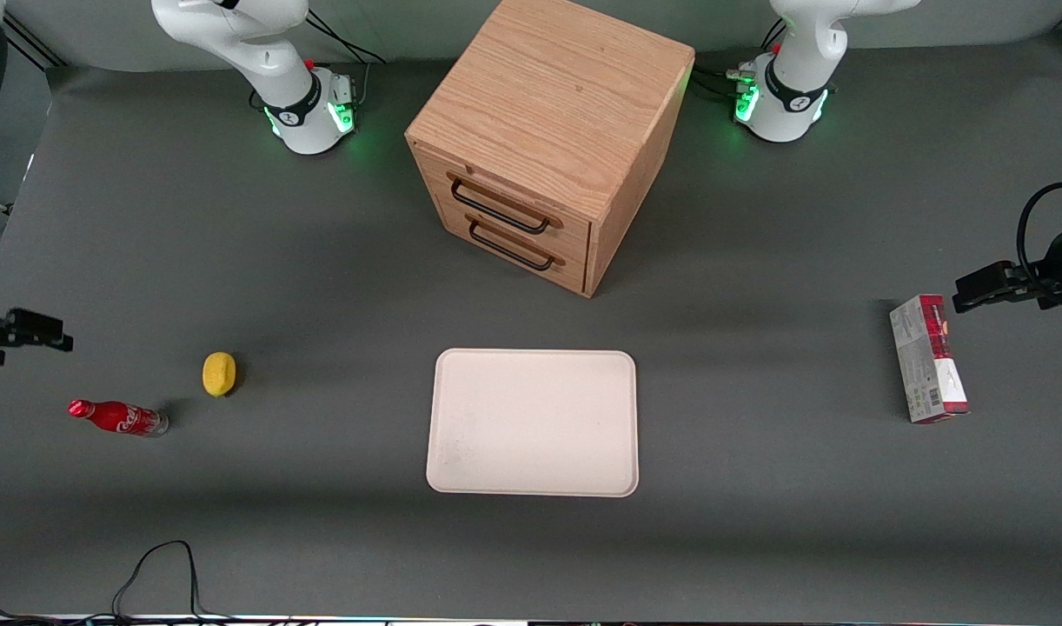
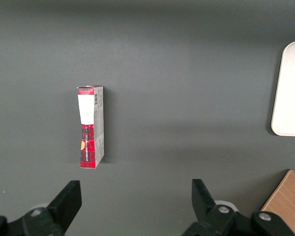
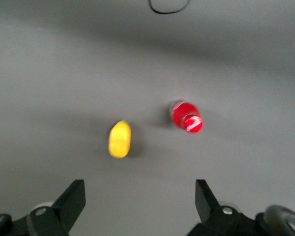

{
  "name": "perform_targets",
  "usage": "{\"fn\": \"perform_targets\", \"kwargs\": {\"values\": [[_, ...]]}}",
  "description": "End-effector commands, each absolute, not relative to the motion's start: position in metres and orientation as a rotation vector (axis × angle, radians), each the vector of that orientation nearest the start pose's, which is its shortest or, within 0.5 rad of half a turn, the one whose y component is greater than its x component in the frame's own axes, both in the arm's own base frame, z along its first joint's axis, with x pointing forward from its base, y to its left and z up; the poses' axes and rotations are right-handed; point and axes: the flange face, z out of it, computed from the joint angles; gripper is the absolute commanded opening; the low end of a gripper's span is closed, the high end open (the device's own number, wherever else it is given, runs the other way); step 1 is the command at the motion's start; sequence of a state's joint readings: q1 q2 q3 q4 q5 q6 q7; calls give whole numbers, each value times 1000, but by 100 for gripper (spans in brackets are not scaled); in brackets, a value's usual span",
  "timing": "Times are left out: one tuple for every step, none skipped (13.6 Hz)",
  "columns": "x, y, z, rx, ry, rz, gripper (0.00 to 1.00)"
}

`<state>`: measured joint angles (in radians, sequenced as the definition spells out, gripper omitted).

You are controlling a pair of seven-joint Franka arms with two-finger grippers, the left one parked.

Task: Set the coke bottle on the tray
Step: 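Move the open right gripper down toward the red Coca-Cola bottle, then close the right gripper around the red Coca-Cola bottle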

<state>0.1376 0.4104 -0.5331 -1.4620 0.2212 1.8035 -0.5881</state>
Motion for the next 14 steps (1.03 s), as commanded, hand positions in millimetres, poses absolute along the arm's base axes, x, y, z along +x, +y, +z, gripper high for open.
{"fn": "perform_targets", "kwargs": {"values": [[662,-213,427,-3131,-308,-29,98],[663,-219,411,-3148,-296,-38,98],[664,-224,404,-3164,-310,-64,98],[666,-226,396,-3169,-357,-70,98],[670,-226,381,-3161,-371,-90,98],[672,-228,368,-3131,-380,-117,98],[673,-231,352,-3107,-363,-114,98],[674,-232,342,-3108,-349,-116,98],[673,-235,331,-3125,-340,-128,97],[667,-241,318,-3151,-320,-156,95],[660,-244,304,-3168,-301,-167,95],[658,-243,302,-3174,-301,-181,95],[658,-243,304,-3174,-308,-186,91],[658,-243,304,-3174,-308,-186,83]]}}
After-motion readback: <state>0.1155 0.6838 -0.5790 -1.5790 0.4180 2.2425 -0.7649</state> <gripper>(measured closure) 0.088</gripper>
